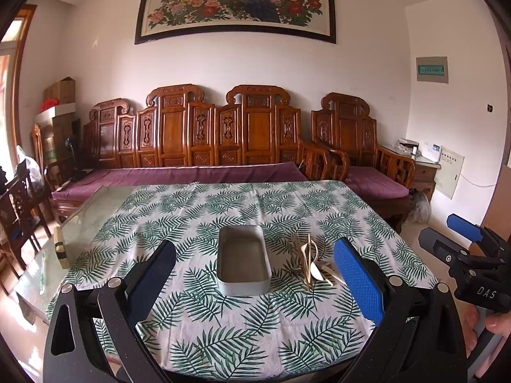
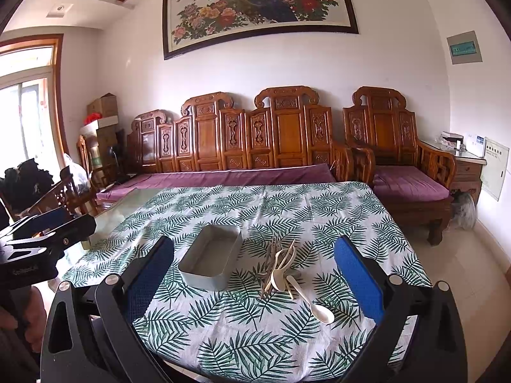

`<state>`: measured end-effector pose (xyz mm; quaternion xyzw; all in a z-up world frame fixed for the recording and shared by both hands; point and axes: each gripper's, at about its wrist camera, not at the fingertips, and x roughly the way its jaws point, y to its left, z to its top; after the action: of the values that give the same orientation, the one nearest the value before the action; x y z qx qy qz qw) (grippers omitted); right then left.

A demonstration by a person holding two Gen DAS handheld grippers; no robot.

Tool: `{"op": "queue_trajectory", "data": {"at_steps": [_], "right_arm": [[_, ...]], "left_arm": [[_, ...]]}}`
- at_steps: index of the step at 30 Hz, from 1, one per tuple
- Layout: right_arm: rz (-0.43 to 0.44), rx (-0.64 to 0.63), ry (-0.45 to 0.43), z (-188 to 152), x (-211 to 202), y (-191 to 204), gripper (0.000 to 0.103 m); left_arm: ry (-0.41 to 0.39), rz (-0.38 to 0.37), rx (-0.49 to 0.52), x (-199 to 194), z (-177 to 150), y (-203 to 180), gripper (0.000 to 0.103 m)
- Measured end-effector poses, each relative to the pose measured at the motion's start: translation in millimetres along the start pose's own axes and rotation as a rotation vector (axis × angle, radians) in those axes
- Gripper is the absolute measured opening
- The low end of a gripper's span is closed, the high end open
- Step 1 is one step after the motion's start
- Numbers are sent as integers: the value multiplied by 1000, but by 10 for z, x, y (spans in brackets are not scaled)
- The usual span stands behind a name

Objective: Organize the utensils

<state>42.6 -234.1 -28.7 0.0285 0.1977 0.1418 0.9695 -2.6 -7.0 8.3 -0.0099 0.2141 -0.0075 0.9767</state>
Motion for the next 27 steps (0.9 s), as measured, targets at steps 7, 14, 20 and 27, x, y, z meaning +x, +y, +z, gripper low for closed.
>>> {"op": "queue_trajectory", "data": {"at_steps": [7,14,20,27], "right_arm": [[1,0,0,2,0,-5,101],[2,-2,3,17,-18,-11,100],[0,-6,21,-4,48,-72,101],[6,-37,70,-160,333,-192,100]], "left_arm": [[-3,-2,0,0,-30,-2,96],[-1,-2,0,6,-39,0,96],[26,-10,1,119,-109,11,96],[92,-37,23,498,-229,17,96]]}}
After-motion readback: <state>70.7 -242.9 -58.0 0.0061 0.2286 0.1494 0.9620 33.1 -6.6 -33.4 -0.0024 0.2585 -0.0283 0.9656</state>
